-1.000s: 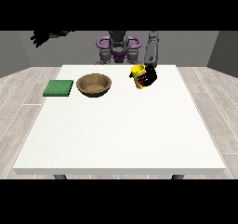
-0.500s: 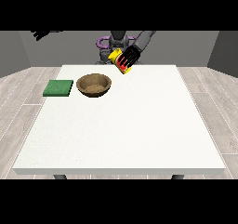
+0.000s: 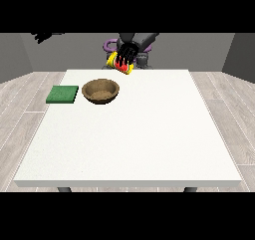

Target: Pick the cup and pour the ball into the bowl, then pick the bowl and place it on the pad

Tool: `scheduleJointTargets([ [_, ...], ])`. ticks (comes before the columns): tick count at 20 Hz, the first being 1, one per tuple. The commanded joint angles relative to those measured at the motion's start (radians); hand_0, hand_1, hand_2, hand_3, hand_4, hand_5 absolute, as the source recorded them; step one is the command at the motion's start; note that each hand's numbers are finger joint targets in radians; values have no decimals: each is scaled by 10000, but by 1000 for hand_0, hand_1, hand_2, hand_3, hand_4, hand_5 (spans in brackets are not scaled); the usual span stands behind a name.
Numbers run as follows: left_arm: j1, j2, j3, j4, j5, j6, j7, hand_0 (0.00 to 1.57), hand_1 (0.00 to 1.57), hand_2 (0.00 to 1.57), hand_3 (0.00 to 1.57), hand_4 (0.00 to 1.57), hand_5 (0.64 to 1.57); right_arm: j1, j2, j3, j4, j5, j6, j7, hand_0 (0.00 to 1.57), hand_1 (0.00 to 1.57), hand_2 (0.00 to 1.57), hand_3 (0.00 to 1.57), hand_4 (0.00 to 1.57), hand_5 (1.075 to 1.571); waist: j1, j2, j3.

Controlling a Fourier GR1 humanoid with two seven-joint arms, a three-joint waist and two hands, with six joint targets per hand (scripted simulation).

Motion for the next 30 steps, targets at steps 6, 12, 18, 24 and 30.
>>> scheduleJointTargets([
  [6,-812,-51,-1533,89,-2159,-2119,2065,0,0,1571,1432,866,1559,357,-435,-294,739,-103,371,58,0,0,0,244,449,1570,532,-674,-9],
  [12,-1021,328,-1431,-67,-3248,-2278,2181,504,504,1571,1478,541,1527,522,243,-72,463,199,-210,-535,0,0,0,405,431,1571,626,-138,-17],
  [18,-874,-44,-1739,60,-4162,-2914,2526,0,0,638,1502,497,1545,34,210,135,-32,-175,-11,63,0,0,0,380,440,1570,82,180,-20],
  [24,-1256,-48,-1707,-826,-4162,-4536,1684,0,0,1234,1570,920,1570,-158,-152,-199,462,-293,139,-253,0,0,0,298,471,1570,336,316,-17],
  [30,-2038,702,-3535,558,-6399,-5674,1152,1518,1518,1571,1571,1224,1533,-63,-372,-364,695,-490,525,-306,0,0,0,274,473,1570,81,434,-6],
])
